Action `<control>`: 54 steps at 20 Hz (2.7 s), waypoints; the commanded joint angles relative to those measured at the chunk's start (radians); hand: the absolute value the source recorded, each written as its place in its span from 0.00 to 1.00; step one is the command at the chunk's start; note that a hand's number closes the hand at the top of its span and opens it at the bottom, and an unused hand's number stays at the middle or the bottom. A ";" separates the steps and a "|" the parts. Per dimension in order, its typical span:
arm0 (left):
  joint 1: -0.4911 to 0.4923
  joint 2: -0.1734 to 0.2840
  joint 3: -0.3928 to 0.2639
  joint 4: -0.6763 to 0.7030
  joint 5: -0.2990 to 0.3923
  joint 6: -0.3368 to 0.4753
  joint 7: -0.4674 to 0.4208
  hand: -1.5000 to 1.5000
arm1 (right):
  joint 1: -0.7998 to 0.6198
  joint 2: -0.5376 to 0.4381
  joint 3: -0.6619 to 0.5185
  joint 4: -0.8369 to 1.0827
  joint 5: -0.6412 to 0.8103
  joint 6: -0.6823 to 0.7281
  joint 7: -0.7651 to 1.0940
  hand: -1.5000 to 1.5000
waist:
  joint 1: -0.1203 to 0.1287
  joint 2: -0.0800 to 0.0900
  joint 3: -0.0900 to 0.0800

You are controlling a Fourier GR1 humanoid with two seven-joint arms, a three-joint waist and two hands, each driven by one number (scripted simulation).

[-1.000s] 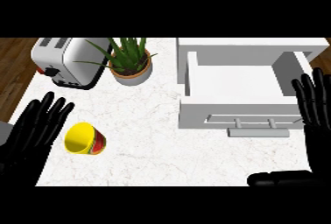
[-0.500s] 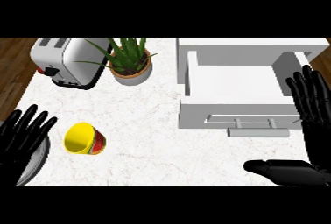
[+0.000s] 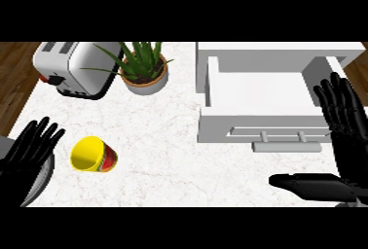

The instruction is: Pick up the cup, place it into the drawer and close the drawer

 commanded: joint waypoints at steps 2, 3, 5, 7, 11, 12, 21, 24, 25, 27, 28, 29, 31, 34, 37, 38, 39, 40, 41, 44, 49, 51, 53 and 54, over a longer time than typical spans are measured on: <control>-0.063 0.031 0.067 0.221 -0.121 -0.025 -0.127 0.00 | 0.026 0.000 0.006 -0.050 -0.004 0.011 0.052 0.00 | -0.005 0.000 0.000; -0.085 0.004 0.038 0.208 -0.157 0.015 -0.114 0.00 | 0.010 -0.017 -0.021 -0.018 -0.005 0.029 0.008 0.00 | -0.002 0.000 0.000; -0.118 0.017 0.059 0.330 -0.213 0.003 -0.207 0.00 | -0.052 -0.030 -0.044 0.023 -0.020 0.033 0.026 0.00 | -0.003 0.001 0.000; -0.114 0.024 0.058 0.370 -0.247 0.005 -0.231 0.00 | 0.005 -0.010 -0.039 0.015 -0.023 0.041 -0.021 0.00 | -0.002 0.000 0.000; -0.145 0.051 0.064 0.575 -0.354 -0.006 -0.420 0.00 | -0.020 0.005 -0.040 0.014 -0.018 0.021 -0.001 0.00 | -0.003 0.000 0.000; -0.222 0.044 0.057 0.692 -0.393 0.026 -0.464 0.00 | -0.017 0.005 -0.026 0.026 -0.009 0.033 -0.022 0.00 | -0.007 0.001 -0.001; -0.376 0.098 0.062 1.105 -0.470 0.042 -0.727 0.00 | 0.029 0.001 -0.036 0.006 -0.012 0.066 -0.039 0.00 | -0.011 0.002 -0.001; -0.404 0.094 0.049 1.221 -0.501 0.056 -0.834 0.00 | 0.041 0.002 -0.034 0.002 -0.014 0.072 -0.053 0.00 | -0.021 0.005 -0.002; -0.408 0.097 0.049 1.191 -0.471 0.021 -0.789 0.00 | -0.052 -0.028 -0.098 0.080 -0.064 0.084 -0.037 0.00 | -0.009 0.003 -0.001; -0.448 0.095 0.054 1.245 -0.482 0.062 -0.839 0.00 | -0.001 0.008 -0.047 0.033 -0.019 0.058 -0.021 0.00 | -0.013 0.003 -0.002; -0.458 0.089 0.044 1.279 -0.494 0.062 -0.859 0.00 | -0.064 0.015 -0.022 0.090 0.036 0.035 -0.049 0.00 | -0.012 0.006 -0.002; -0.486 0.097 0.051 1.298 -0.484 0.056 -0.838 0.00 | 0.007 0.036 0.013 -0.019 0.028 0.034 0.013 0.00 | -0.018 0.004 -0.002; -0.460 0.140 0.048 1.313 -0.491 0.013 -0.907 0.00 | -0.029 0.011 -0.037 0.070 -0.016 0.067 -0.055 0.00 | -0.014 0.006 -0.002; -0.520 0.124 0.039 1.376 -0.511 0.064 -0.914 0.00 | -0.077 0.002 -0.040 0.066 -0.010 0.058 -0.009 0.00 | -0.019 0.008 -0.004; -0.524 0.085 0.025 1.383 -0.521 0.096 -0.943 0.00 | -0.058 -0.023 -0.074 0.040 -0.052 0.084 0.017 0.00 | -0.021 0.007 -0.003; -0.518 0.093 0.027 1.394 -0.520 0.090 -0.961 0.00 | -0.039 -0.027 -0.093 0.051 -0.070 0.094 -0.003 0.00 | -0.020 0.006 -0.003; -0.515 0.112 0.027 1.418 -0.521 0.058 -0.969 0.00 | -0.007 0.005 -0.035 0.008 -0.025 0.075 0.001 0.00 | -0.024 0.007 -0.004; -0.512 0.053 0.011 1.400 -0.532 0.116 -0.980 0.00 | -0.097 0.005 -0.055 0.083 -0.019 0.051 0.000 0.00 | -0.013 0.008 -0.003; -0.550 0.108 0.021 1.407 -0.521 0.056 -0.948 0.00 | -0.077 0.002 -0.047 0.088 -0.019 0.066 -0.012 0.00 | -0.016 0.008 -0.003; -0.524 0.087 0.013 1.446 -0.535 0.077 -1.006 0.00 | -0.049 0.024 -0.021 0.055 0.009 0.050 -0.019 0.00 | -0.024 0.011 -0.005; -0.571 0.054 0.014 1.453 -0.520 0.057 -0.967 0.00 | -0.037 0.023 -0.016 0.011 -0.020 0.065 0.023 0.00 | -0.026 0.008 -0.004; -0.567 0.048 0.011 1.455 -0.516 0.031 -0.981 0.00 | -0.043 -0.006 -0.055 0.036 -0.037 0.083 0.004 0.00 | -0.027 0.010 -0.005; -0.573 0.081 0.016 1.440 -0.500 -0.040 -0.966 0.00 | -0.019 -0.003 -0.054 0.062 -0.039 0.097 -0.036 0.00 | -0.019 0.008 -0.003; -0.572 0.045 0.008 1.437 -0.503 -0.024 -0.974 0.00 | -0.030 0.012 -0.029 0.056 -0.005 0.072 -0.015 0.00 | -0.019 0.009 -0.004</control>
